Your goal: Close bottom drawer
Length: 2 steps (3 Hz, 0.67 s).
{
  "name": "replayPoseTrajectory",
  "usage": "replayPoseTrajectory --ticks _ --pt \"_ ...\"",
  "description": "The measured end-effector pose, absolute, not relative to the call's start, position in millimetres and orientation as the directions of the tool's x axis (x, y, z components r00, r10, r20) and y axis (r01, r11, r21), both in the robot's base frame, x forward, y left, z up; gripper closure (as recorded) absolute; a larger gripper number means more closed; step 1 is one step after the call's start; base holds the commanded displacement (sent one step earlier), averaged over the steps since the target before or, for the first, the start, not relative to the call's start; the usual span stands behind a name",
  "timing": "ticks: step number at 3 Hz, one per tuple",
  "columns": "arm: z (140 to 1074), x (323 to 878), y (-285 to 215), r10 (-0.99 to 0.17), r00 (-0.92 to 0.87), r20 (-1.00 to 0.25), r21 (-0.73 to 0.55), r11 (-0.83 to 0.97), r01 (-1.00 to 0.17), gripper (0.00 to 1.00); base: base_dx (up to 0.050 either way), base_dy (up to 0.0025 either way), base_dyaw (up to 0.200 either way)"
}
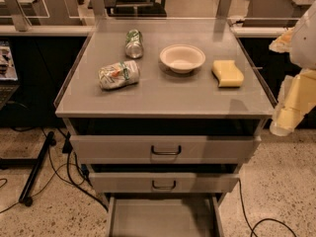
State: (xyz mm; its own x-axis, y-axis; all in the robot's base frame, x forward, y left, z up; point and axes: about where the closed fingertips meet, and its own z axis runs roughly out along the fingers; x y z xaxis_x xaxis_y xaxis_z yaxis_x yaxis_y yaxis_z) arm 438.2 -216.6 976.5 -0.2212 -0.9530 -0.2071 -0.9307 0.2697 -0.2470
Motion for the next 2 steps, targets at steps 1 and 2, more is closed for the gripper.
replayPoseTrajectory --ticks 1,2 --pt "976.5 438.2 -216.6 -0.953 -0.221 -0.207 -0.247 0.27 -0.931 0.0 -0.05 0.0 0.0" --pt "976.6 438.2 -216.6 -0.953 -0.221 -0.207 -0.247 0.27 -0.931 0.0 -0.05 -0.00001 0.0"
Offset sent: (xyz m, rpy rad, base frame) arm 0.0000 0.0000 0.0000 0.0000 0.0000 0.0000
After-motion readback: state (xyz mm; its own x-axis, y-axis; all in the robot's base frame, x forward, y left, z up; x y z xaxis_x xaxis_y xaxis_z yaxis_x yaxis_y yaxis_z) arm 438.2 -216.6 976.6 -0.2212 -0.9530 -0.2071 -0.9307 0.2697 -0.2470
